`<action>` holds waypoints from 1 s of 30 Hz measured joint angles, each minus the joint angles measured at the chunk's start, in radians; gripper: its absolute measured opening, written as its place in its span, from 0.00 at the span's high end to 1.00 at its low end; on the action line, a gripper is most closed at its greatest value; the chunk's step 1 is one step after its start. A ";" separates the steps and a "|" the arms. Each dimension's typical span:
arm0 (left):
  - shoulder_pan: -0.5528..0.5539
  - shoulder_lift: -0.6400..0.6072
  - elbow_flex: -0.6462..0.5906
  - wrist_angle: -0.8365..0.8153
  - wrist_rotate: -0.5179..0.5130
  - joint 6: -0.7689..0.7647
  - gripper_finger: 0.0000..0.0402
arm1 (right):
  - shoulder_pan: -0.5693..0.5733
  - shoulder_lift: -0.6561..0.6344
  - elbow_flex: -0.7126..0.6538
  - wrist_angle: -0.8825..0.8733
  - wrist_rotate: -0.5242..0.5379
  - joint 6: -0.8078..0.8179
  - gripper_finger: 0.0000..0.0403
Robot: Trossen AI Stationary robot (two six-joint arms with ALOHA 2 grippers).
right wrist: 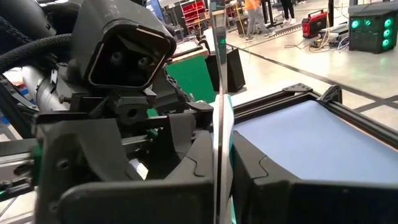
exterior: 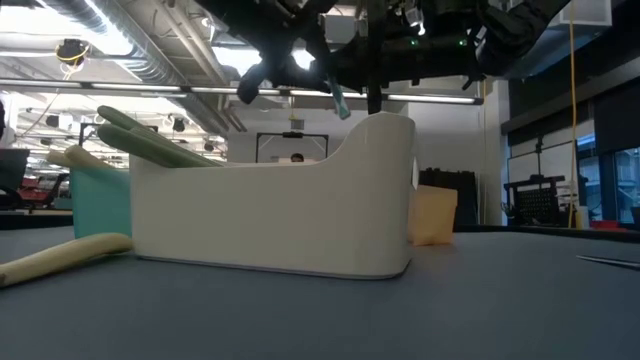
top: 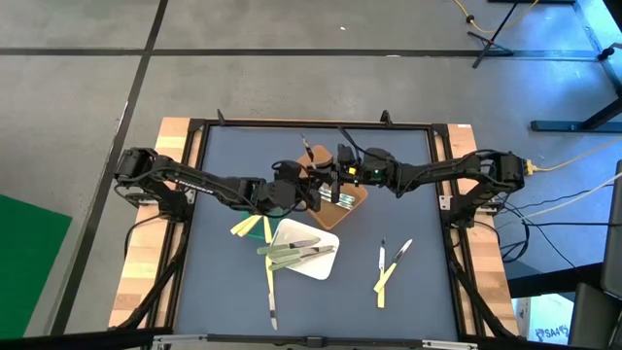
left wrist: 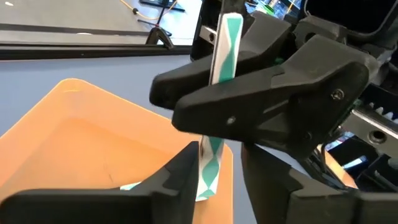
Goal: Sort silverware by color (type)
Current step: Put the blue table knife into the orange bin
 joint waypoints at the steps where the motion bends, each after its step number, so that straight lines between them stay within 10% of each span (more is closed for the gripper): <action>1: 0.000 0.000 0.000 -0.008 0.000 0.000 0.71 | 0.000 0.000 0.000 -0.001 0.000 -0.010 0.99; 30: 0.002 -0.128 0.001 -0.412 0.148 0.159 0.68 | -0.203 -0.003 0.000 -0.517 -0.327 0.004 0.99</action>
